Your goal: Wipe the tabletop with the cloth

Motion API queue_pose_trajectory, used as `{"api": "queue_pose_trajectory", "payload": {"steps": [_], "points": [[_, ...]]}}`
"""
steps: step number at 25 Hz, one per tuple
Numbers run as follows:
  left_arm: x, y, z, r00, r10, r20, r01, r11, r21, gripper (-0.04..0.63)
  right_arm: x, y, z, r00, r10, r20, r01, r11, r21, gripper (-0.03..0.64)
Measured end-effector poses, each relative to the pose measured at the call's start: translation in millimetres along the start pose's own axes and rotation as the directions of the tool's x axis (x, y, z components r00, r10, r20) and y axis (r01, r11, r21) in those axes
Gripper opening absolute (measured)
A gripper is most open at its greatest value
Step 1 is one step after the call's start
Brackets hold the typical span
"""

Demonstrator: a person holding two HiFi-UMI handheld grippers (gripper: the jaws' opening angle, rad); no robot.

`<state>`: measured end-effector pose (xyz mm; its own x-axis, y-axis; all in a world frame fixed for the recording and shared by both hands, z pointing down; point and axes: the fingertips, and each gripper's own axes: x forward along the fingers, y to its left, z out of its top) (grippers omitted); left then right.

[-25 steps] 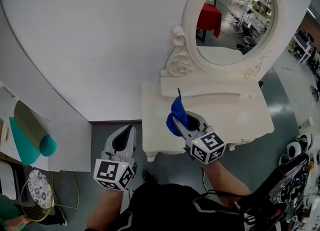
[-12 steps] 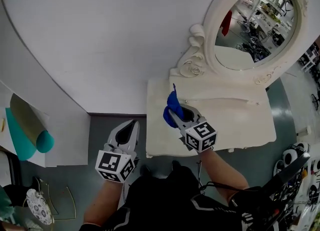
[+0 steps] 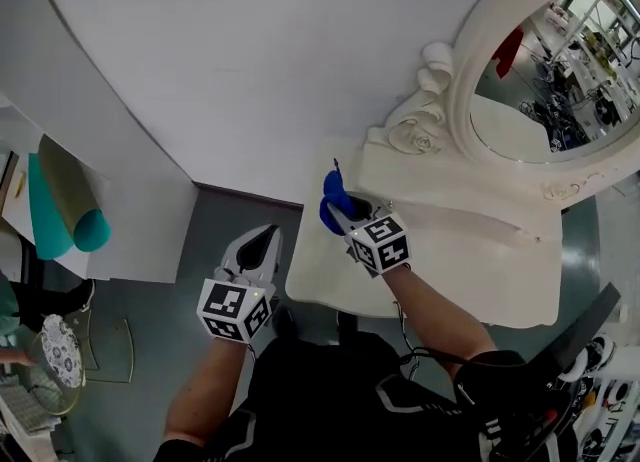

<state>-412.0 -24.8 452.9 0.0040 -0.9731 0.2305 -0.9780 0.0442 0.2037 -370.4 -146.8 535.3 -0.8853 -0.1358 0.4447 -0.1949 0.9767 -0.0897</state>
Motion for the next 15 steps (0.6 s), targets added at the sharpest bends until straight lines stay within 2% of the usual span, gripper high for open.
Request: {"api": "queue_pose_trajectory", "payload": {"steps": [4, 9, 15], "points": [[1.7, 5.7, -21.0, 0.999, 0.035, -0.033, -0.036, 0.999, -0.017, 0.009, 34.5, -14.8, -26.4, 0.995, 0.013, -0.102, -0.014, 1.000, -0.013, 0.098], [-10.0, 10.5, -49.5, 0.993, 0.089, -0.078, -0.095, 0.993, -0.075, 0.009, 69.8, -21.1, -64.2, 0.974, 0.023, -0.224, -0.031, 0.999, -0.031, 0.100], [-13.4, 19.8, -59.7, 0.990, 0.101, -0.097, -0.109, 0.991, -0.081, 0.009, 97.0, -34.8, -80.6, 0.959, -0.007, -0.285, -0.001, 1.000, -0.028, 0.100]]}}
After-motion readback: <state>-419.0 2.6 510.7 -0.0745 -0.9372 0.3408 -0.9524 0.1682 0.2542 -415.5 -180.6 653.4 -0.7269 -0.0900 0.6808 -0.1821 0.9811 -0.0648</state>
